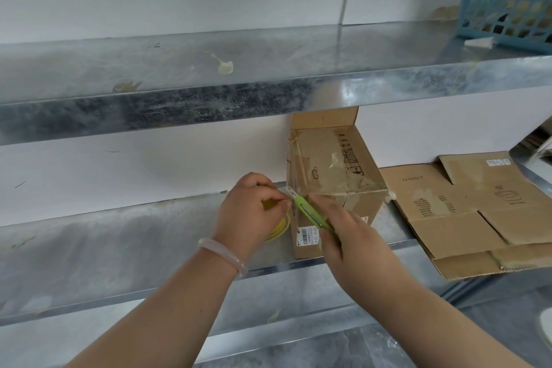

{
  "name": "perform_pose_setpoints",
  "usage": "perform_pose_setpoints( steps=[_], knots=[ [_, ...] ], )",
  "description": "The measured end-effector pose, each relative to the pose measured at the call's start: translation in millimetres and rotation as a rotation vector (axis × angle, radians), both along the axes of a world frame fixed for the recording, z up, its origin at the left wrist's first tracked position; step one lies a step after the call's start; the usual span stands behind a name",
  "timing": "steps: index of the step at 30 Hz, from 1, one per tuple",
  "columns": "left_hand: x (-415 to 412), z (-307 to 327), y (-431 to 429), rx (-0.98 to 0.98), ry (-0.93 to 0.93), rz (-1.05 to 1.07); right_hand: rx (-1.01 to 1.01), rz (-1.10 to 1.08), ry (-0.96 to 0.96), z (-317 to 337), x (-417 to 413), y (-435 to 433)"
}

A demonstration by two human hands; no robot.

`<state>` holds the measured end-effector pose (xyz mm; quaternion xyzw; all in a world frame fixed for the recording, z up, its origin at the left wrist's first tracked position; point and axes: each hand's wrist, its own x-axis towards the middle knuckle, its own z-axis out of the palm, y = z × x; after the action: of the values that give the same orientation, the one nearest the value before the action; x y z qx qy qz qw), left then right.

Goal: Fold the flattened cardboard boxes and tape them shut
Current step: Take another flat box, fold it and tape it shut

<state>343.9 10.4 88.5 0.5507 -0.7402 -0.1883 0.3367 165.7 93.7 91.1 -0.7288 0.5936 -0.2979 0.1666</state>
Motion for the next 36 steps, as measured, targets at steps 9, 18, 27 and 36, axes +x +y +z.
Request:
perform_pose_setpoints(
  steps=[9,18,27,36],
  knots=[
    [-2,-1,6,-0.069,0.001,0.027,0.047,-0.053,0.319,0,14,-2],
    [-9,2,6,-0.086,-0.051,0.078,0.095,-0.064,0.438,2,14,-12],
    [-11,-13,16,-0.107,-0.024,0.039,0.083,-0.04,0.411,-10,11,-24],
    [18,-46,-11,-0.034,-0.122,0.241,-0.25,0.176,0.235,-15,-16,5]
  ],
)
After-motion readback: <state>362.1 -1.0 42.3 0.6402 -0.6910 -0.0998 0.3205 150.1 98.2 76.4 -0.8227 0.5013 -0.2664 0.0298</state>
